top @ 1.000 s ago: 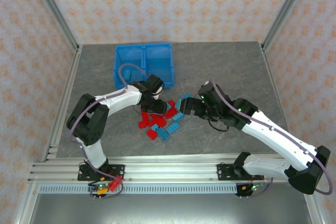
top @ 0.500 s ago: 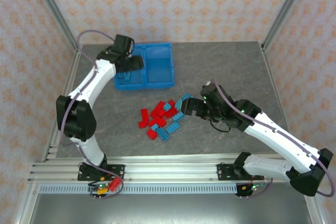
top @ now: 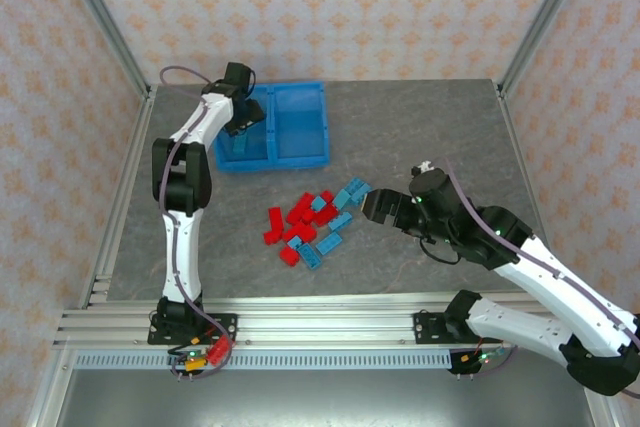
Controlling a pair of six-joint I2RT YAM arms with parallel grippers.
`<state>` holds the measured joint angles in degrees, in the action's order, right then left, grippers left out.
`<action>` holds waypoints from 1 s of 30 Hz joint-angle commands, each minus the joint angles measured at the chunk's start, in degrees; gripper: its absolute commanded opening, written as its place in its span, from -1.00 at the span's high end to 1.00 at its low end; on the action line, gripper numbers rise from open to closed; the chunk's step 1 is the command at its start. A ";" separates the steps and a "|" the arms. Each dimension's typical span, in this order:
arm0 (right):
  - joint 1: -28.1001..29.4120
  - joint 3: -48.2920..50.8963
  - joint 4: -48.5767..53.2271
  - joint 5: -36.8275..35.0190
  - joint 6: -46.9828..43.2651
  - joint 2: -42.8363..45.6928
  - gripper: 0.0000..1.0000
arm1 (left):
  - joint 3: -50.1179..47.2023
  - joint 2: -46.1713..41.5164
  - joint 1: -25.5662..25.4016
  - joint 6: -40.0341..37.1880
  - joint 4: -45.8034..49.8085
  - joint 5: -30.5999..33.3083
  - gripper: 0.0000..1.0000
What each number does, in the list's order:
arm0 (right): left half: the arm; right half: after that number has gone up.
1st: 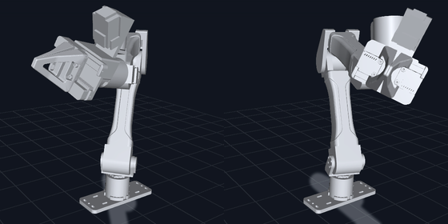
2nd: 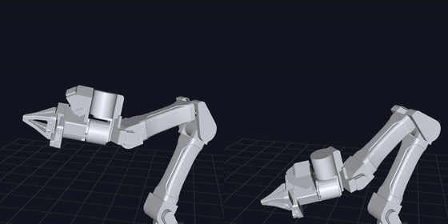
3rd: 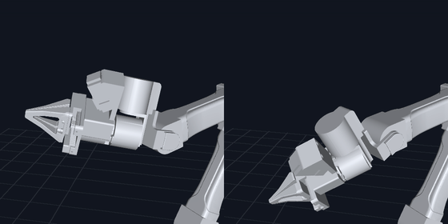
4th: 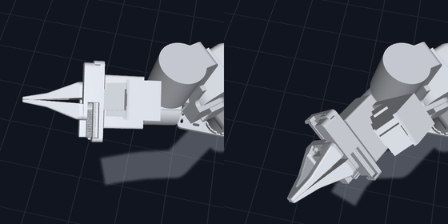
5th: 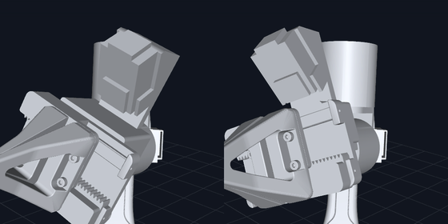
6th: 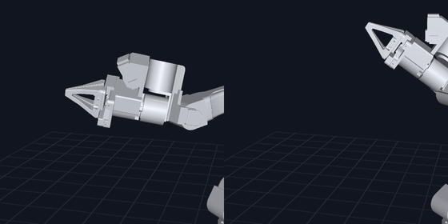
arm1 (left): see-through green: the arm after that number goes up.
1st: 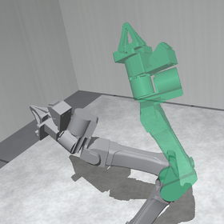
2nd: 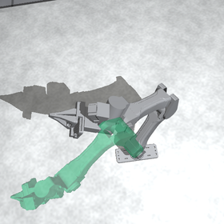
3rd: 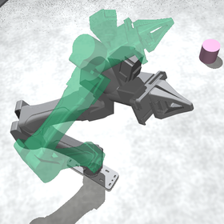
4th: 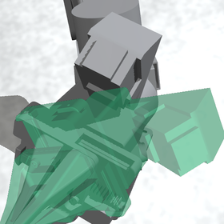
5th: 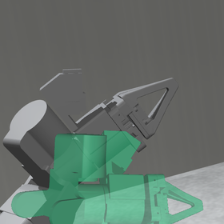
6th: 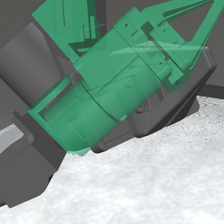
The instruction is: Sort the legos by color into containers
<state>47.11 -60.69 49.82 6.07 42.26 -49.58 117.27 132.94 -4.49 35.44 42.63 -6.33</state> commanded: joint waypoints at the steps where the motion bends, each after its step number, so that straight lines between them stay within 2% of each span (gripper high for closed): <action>1: 0.26 0.74 1.69 -2.30 1.42 0.64 -0.99 | 1.34 -3.58 0.24 2.39 -0.09 -1.00 -0.11; 10: 0.26 1.38 0.14 -1.93 1.78 -0.10 -0.99 | 0.15 -9.21 0.19 2.53 0.67 -2.53 -0.66; 15: 0.26 1.40 0.66 -2.70 1.62 0.02 -0.99 | -1.39 -15.48 0.14 3.26 0.96 -5.58 -0.69; 18: 0.26 1.60 0.54 -3.07 1.43 -0.08 -0.99 | -5.99 -22.12 -1.32 2.54 0.29 -8.27 -0.65; 21: 0.26 1.96 0.56 -3.81 1.07 -0.16 -0.99 | -12.23 -30.81 -7.22 -2.93 0.08 -5.68 -0.61; 24: 0.26 2.32 1.06 -5.17 0.81 -0.28 -0.99 | -17.71 -36.13 -16.74 -11.36 -0.54 -3.34 -0.55; 26: 0.26 2.54 1.75 -6.57 1.18 0.05 -0.99 | -21.26 -37.12 -22.96 -16.31 -1.47 -5.34 -0.49; 30: 0.26 3.77 2.12 -7.52 1.78 1.70 -0.99 | -25.42 -34.17 -31.64 -23.28 -1.95 -6.41 -0.43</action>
<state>47.11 -58.04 50.17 1.48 43.53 -49.32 95.00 95.24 -34.44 20.84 39.68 -12.80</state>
